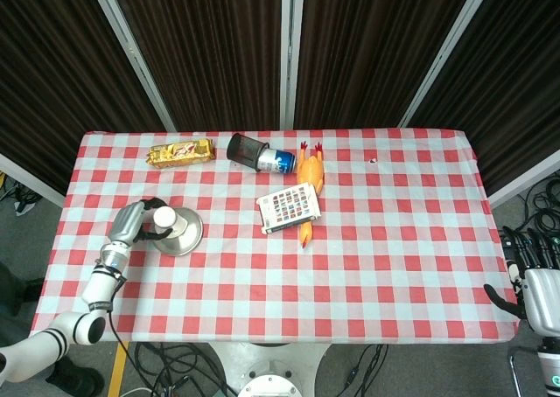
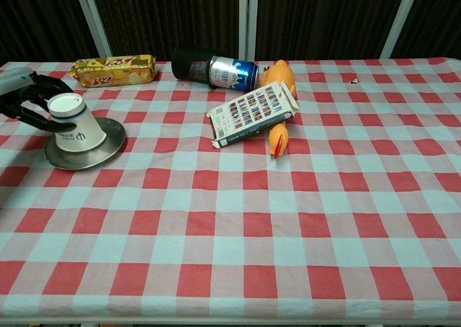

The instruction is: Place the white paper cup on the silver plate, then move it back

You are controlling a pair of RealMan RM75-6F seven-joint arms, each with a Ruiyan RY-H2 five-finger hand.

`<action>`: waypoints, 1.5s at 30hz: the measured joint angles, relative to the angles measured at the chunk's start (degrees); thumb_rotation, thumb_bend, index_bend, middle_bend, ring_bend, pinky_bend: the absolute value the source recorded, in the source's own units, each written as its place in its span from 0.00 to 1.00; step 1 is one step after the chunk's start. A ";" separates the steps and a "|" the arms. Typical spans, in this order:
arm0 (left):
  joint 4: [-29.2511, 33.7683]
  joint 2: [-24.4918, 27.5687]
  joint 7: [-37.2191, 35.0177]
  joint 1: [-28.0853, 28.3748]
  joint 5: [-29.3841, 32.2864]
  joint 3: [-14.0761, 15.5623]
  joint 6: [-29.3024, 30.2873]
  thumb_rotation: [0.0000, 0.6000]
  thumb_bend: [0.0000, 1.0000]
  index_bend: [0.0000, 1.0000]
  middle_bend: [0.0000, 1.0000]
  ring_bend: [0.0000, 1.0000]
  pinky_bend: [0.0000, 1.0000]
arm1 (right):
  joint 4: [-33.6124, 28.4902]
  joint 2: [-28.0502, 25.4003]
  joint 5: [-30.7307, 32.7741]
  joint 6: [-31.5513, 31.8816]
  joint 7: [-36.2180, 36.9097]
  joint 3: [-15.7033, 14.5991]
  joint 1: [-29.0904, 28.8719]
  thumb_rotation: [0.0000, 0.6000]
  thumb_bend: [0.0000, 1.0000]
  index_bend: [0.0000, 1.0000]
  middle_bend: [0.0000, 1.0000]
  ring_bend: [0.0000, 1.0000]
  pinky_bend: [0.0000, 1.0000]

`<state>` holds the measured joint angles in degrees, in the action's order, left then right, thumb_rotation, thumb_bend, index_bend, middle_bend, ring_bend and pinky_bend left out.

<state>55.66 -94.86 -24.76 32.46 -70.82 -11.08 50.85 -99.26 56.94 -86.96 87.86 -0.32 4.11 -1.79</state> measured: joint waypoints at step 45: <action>-2.13 -2.01 -1.62 -0.05 1.63 -1.61 -0.69 1.00 0.26 0.44 0.42 0.28 0.25 | -1.45 -1.55 -1.99 -5.01 0.30 -2.19 -2.58 1.00 0.13 0.04 0.10 0.00 0.00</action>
<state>53.53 -96.87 -26.38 32.41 -69.18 -12.69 50.15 -100.70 55.38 -88.95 82.85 -0.01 1.92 -4.37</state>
